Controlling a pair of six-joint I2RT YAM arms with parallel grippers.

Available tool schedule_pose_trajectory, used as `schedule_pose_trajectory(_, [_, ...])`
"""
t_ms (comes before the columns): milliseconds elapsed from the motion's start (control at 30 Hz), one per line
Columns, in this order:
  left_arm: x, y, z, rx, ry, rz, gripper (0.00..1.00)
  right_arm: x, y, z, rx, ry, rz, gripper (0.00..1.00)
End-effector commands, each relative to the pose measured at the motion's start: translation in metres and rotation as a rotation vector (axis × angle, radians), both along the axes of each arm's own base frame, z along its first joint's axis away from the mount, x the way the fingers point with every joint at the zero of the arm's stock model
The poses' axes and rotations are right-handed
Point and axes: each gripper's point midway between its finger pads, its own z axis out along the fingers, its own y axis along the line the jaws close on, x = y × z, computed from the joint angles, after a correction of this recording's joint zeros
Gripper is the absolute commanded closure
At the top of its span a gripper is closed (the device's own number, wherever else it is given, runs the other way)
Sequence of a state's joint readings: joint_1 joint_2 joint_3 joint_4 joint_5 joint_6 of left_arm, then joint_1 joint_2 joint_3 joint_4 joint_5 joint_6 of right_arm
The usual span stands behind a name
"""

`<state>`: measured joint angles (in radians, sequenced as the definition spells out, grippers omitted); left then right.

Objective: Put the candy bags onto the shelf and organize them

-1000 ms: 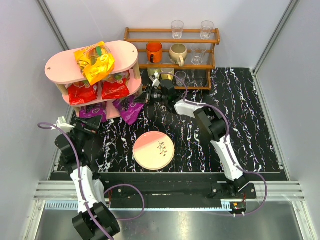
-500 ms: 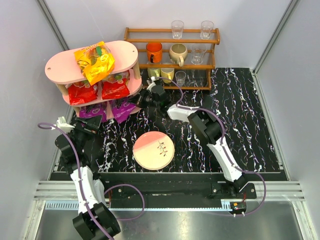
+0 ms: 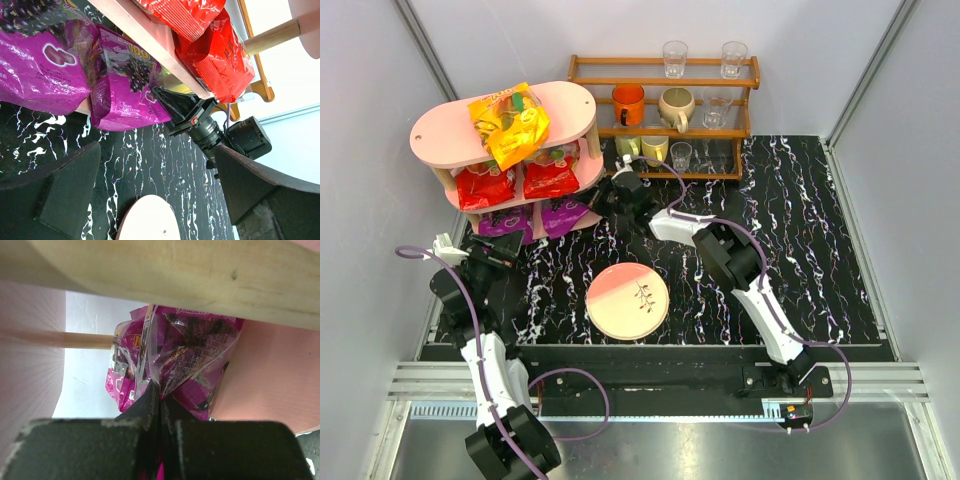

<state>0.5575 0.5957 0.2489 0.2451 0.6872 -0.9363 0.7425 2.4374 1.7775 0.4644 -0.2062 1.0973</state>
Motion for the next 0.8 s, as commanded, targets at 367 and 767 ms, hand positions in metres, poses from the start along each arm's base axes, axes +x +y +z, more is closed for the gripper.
schedule_pose_trajectory(367, [0.002, -0.002, 0.027, 0.037, -0.074, -0.022, 0.01, 0.016, 0.013, -0.009, -0.004, -0.003, -0.014, 1.00])
schedule_pose_trajectory(767, [0.001, -0.003, 0.028, 0.035, -0.072, -0.028, 0.01, -0.003, -0.005, 0.000, -0.067, -0.047, -0.009, 0.45])
